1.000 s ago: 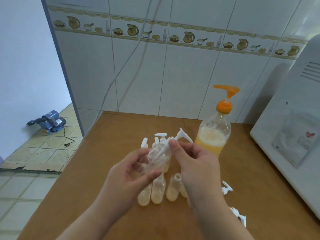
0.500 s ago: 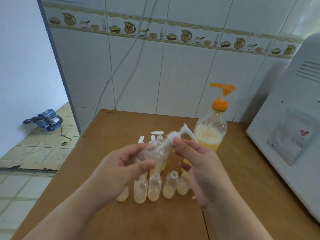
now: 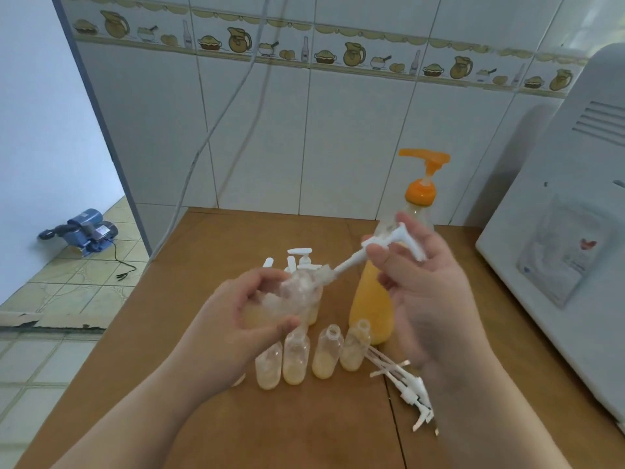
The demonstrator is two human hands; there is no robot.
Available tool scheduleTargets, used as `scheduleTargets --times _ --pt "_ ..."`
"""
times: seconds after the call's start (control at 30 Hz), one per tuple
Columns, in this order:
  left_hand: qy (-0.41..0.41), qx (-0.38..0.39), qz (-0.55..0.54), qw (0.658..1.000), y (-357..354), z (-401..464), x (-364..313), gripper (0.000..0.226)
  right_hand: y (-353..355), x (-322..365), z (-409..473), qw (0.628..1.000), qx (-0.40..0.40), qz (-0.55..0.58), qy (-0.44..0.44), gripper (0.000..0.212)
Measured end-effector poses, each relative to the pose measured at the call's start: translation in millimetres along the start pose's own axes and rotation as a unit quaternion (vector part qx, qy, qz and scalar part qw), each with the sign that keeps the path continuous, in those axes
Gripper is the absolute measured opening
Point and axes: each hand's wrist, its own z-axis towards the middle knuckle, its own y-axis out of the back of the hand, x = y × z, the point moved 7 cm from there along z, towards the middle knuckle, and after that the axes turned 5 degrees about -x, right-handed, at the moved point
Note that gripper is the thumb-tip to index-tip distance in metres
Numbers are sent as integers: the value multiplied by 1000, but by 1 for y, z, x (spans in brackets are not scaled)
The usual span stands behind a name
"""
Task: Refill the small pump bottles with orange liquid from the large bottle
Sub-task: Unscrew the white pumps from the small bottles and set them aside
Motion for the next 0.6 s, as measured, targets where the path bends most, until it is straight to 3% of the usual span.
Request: scheduleTargets --times 0.23,0.4,0.5,0.6 --pt "-29 -78 96 992 25 18 5 41 44 19 11 996 -37 28 73 27" --pt "63 -131 36 989 48 37 47 42 109 0 17 988 -111 70 81 18" --pt "115 -118 48 985 54 41 80 36 152 -32 16 982 -183 36 41 23" --pt "161 -51 90 981 43 41 107 30 182 -64 13 962 -257 -88 15 15"
